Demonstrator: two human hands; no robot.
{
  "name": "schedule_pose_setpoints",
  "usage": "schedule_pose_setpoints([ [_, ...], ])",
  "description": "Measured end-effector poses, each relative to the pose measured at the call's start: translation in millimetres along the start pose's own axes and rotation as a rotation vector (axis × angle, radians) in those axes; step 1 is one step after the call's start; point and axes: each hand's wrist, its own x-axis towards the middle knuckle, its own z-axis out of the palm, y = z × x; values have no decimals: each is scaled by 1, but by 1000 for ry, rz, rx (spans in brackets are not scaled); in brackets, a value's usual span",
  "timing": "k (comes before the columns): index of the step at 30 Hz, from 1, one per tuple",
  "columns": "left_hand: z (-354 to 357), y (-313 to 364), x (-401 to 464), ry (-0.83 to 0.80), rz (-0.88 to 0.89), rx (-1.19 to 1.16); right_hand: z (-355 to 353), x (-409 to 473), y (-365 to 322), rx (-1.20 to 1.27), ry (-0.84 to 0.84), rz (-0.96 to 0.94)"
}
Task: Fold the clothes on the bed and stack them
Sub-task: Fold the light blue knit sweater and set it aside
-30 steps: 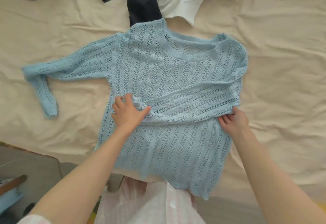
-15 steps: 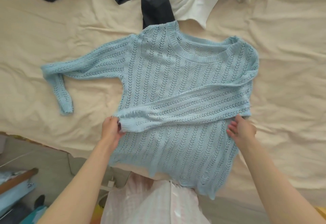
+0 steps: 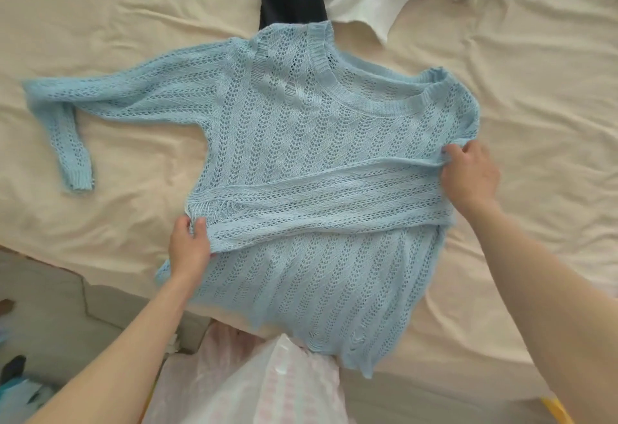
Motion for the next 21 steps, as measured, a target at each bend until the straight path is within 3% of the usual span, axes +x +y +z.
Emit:
schedule_pose_setpoints([
  [3,-1,-4,-4,6,47,8,-5,17,-3,16,4,7],
  [9,-2,-5,-3,1,107,80,-12,51,-7,669,-54,300],
  [14,-2,-13,-2,47,118,125,5,55,-14,535,59,273],
  [17,-5,-18,-6,48,116,123,18,32,-28,351,207,126],
  [19,-7,-19,-5,58,112,106,30,7,-34,371,230,16],
  [21,-9,-17,-1,79,123,102,43,-21,-37,451,211,27],
])
